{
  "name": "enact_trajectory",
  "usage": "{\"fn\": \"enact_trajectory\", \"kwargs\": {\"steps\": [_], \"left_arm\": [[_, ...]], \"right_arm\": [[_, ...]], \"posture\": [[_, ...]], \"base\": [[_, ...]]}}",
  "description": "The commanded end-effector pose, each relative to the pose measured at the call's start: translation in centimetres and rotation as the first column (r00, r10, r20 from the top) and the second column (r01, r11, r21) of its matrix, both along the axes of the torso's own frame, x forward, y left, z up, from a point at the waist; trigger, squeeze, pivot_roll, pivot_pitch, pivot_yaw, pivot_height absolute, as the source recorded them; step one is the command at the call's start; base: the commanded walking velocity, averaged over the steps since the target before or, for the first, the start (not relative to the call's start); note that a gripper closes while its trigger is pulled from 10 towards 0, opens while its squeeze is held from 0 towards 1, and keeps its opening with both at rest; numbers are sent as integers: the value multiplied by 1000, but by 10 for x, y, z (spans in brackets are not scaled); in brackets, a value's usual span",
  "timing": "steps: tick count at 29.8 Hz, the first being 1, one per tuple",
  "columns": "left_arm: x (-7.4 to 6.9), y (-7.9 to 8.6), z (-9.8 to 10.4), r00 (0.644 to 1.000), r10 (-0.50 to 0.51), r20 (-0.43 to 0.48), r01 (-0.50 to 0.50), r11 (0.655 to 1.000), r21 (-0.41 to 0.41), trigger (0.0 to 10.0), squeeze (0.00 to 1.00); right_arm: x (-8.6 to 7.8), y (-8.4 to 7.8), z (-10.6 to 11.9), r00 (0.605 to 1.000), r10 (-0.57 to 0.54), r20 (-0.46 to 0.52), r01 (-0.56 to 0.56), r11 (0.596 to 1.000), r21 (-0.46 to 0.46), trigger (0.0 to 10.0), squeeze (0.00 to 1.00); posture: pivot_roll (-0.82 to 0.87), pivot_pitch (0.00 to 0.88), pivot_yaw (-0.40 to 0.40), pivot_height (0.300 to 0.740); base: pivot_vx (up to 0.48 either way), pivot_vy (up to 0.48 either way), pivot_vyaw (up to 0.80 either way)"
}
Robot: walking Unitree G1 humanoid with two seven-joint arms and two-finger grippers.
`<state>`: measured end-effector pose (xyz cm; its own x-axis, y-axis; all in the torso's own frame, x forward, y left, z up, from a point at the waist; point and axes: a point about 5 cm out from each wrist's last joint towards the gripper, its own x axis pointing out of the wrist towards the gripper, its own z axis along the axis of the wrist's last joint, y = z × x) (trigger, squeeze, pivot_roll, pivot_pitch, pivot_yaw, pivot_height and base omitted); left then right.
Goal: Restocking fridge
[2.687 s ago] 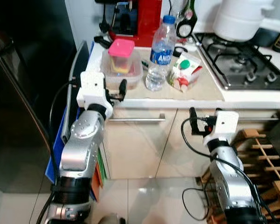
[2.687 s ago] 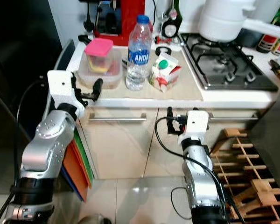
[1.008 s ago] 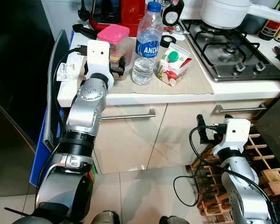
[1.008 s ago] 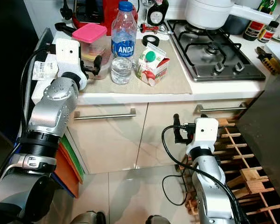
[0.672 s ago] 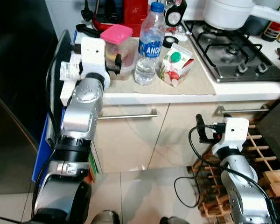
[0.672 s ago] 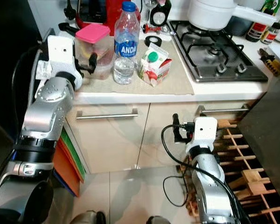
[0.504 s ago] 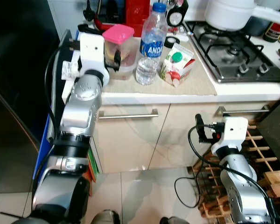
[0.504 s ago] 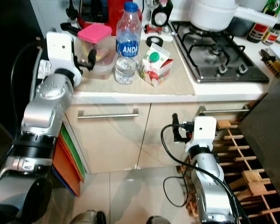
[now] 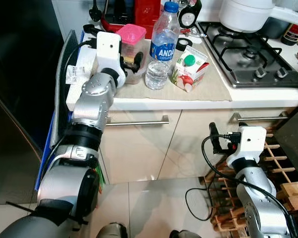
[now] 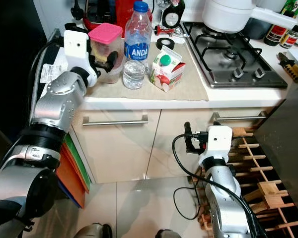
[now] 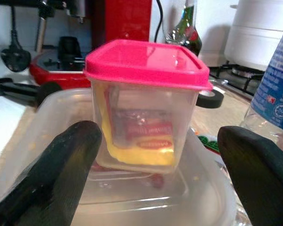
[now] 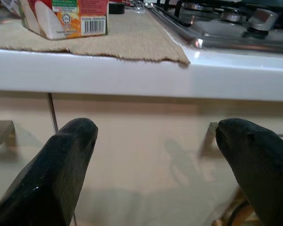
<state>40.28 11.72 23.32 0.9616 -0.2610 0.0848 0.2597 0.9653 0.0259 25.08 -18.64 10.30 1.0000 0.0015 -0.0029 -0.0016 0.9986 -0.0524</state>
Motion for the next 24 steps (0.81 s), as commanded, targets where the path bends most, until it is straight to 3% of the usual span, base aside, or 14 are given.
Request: {"fn": "enact_trajectory", "kwargs": {"steps": [1, 6, 12, 13, 14, 15, 16, 24], "left_arm": [[4, -8, 8, 999, -11, 30, 11, 1000, 0, 10000, 0], [9, -6, 11, 996, 32, 87, -37, 998, 54, 10000, 0], [13, -1, 9, 995, 60, 80, -66, 996, 67, 10000, 0], [13, 1, 8, 995, 58, 82, -63, 996, 60, 0, 39], [13, 1, 8, 995, 55, 84, -60, 997, 56, 0, 39], [13, 2, 7, 995, 56, 85, -61, 996, 62, 0, 729], [13, 2, 6, 995, 61, 80, -65, 996, 56, 0, 0], [13, 2, 3, 994, 60, 94, -69, 993, 92, 0, 0]], "right_arm": [[-2, -4, 4, 1000, -6, 7, 6, 1000, -8, 10000, 0], [-4, -5, 5, 1000, -7, 2, 7, 1000, -13, 10000, 0], [-4, -4, 6, 1000, -6, -3, 6, 1000, -14, 10000, 0], [-4, -4, 5, 1000, -6, -4, 6, 1000, -13, 10000, 0], [-4, -4, 5, 1000, -6, -4, 6, 1000, -13, 10000, 0], [-4, -4, 5, 1000, -6, -5, 6, 1000, -13, 10000, 0], [-3, -4, 5, 1000, -4, -7, 4, 1000, -14, 10000, 0], [-2, -5, 6, 1000, -4, -9, 4, 1000, -16, 10000, 0]], "posture": [[-54, 110, -55, 740], [-65, 119, -59, 740], [-64, 122, -59, 740], [-65, 122, -59, 740], [-65, 122, -60, 740], [-64, 123, -60, 740], [-64, 122, -60, 740], [-60, 121, -64, 740]], "base": [[0, 0, 0], [0, 0, 0], [0, 0, 0], [0, 0, 0], [0, 0, 0], [0, 0, 0], [0, 0, 0], [0, 0, 0]]}}
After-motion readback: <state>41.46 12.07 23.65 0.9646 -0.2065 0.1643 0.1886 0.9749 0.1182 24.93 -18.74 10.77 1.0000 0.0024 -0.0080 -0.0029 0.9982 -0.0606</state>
